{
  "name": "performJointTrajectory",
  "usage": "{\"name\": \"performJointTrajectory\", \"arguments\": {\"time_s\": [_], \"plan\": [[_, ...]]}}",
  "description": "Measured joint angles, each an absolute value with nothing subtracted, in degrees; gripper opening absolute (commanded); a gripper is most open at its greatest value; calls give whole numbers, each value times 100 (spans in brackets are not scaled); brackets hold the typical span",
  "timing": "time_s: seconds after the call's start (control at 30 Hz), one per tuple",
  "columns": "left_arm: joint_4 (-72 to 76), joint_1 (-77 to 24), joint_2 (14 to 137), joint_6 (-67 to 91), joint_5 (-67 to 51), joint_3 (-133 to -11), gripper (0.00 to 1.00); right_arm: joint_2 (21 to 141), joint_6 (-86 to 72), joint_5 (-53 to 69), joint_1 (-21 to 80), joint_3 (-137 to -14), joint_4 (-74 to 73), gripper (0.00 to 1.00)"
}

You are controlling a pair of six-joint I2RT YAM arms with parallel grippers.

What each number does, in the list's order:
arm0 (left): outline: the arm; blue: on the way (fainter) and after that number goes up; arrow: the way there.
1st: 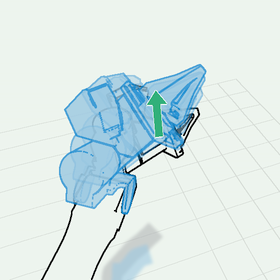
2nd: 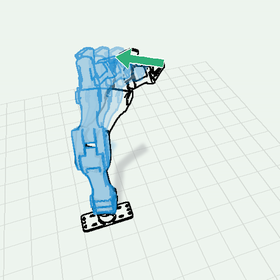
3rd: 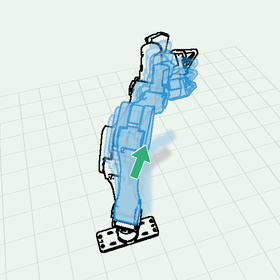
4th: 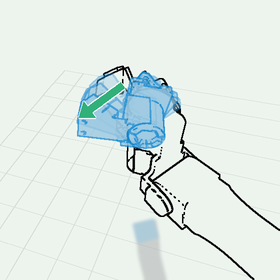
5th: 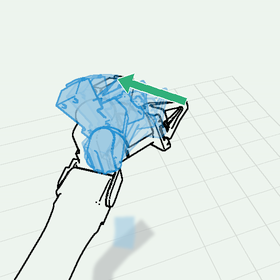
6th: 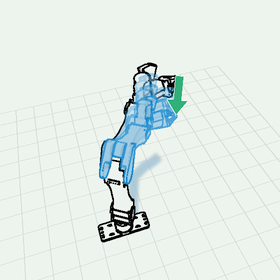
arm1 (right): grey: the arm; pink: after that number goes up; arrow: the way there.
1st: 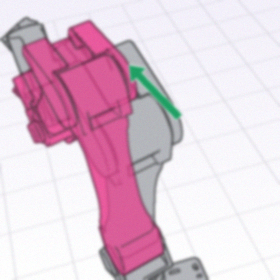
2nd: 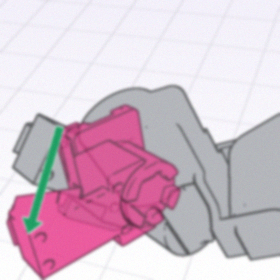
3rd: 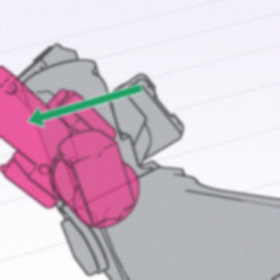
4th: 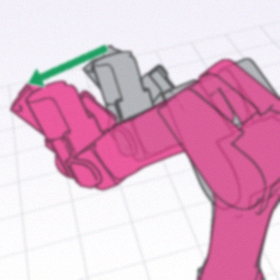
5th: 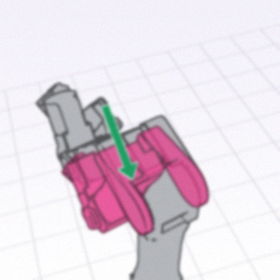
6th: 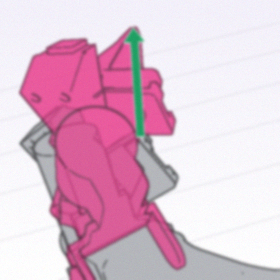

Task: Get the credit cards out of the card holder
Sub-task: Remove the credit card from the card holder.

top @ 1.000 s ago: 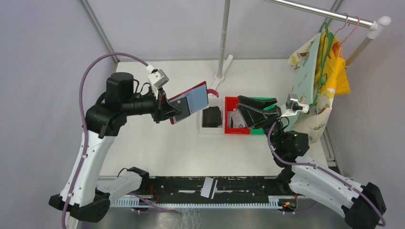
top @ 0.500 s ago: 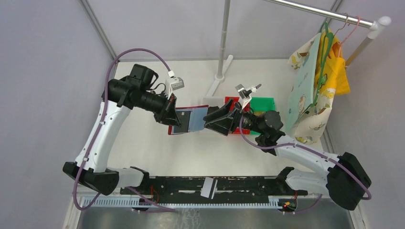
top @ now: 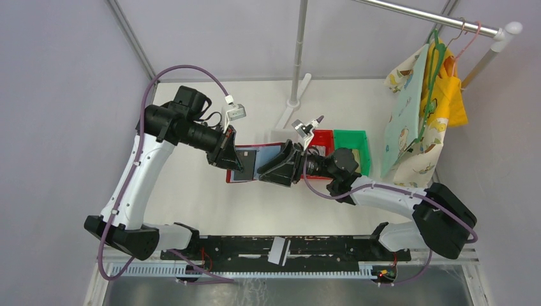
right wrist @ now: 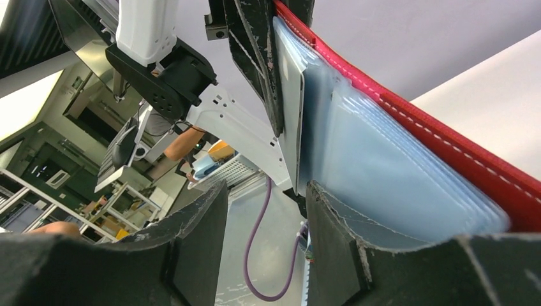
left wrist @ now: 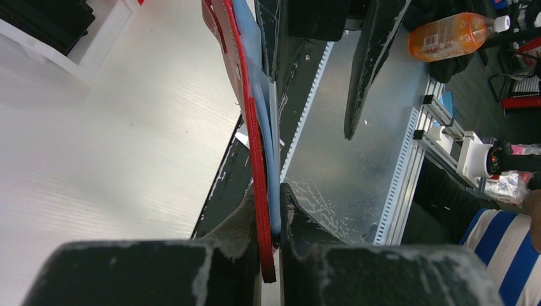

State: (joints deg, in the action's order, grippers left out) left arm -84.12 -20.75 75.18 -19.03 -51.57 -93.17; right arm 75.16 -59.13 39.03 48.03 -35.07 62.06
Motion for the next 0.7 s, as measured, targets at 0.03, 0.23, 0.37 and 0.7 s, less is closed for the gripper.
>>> {"name": "performJointTrajectory", "arguments": {"time_s": [0.03, 0.23, 0.37, 0.7], "plan": [[-8414, -2075, 7518, -1903, -5164, -9317, 2, 7579, -5920, 3903, 4831, -3535, 6226, 53], [-8416, -2075, 7518, -1903, -5203, -9317, 2, 7883, -6007, 3900, 4908, -3844, 6440, 51], [-8416, -2075, 7518, -1903, -5273, -9317, 3, 8016, -6051, 3900, 4915, -4029, 6606, 48], [-8514, -2075, 7483, -1905, -5330, -9317, 23, 8530, -6414, 3756, 5011, -4117, 7426, 15]]}}
